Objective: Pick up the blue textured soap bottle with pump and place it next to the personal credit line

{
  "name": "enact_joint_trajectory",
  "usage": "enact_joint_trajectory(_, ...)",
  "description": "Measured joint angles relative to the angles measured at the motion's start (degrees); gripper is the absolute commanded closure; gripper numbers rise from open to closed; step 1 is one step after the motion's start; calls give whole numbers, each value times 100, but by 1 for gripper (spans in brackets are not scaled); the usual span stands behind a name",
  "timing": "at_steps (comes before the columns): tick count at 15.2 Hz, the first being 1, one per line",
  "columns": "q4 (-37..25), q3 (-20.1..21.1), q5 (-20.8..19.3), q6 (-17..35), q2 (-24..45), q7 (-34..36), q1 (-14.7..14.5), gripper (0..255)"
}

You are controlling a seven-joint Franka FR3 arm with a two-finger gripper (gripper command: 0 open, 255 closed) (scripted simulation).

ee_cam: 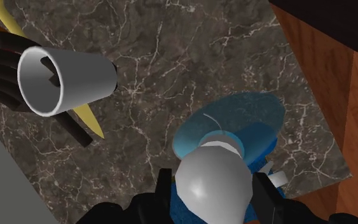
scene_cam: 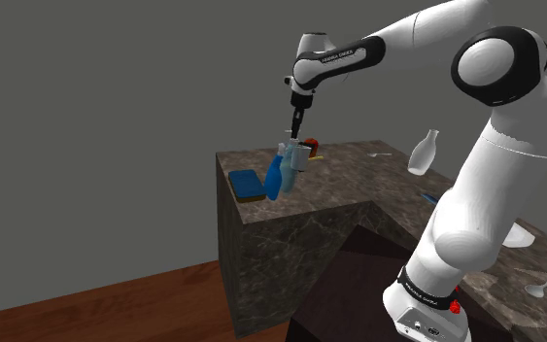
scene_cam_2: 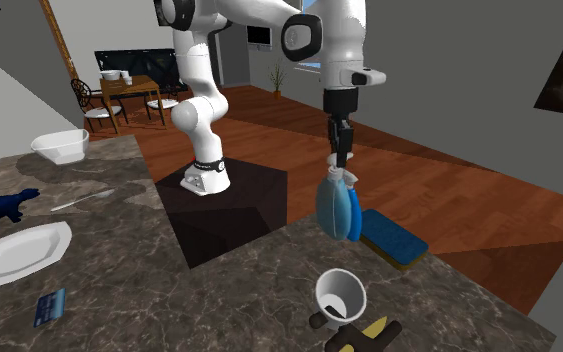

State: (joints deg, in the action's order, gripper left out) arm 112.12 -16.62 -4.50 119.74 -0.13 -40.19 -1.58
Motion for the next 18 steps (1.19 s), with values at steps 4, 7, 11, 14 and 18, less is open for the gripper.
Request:
enact_joint_trajectory(4, -261, 4, 4, -283, -23, -14, -4, 255)
enact_joint_trajectory(7, -453, 9, -5, -520, -69, -21, -8, 255)
enact_joint_trajectory(11, -768, 13, 6, -836, -70, -39, -12, 255)
enact_joint_trajectory(14, -987, 17, 11, -1053, -68, -49, -16, 255)
enact_joint_trajectory(18, -1302, 18, 18, -1368, -68, -71, -18, 255)
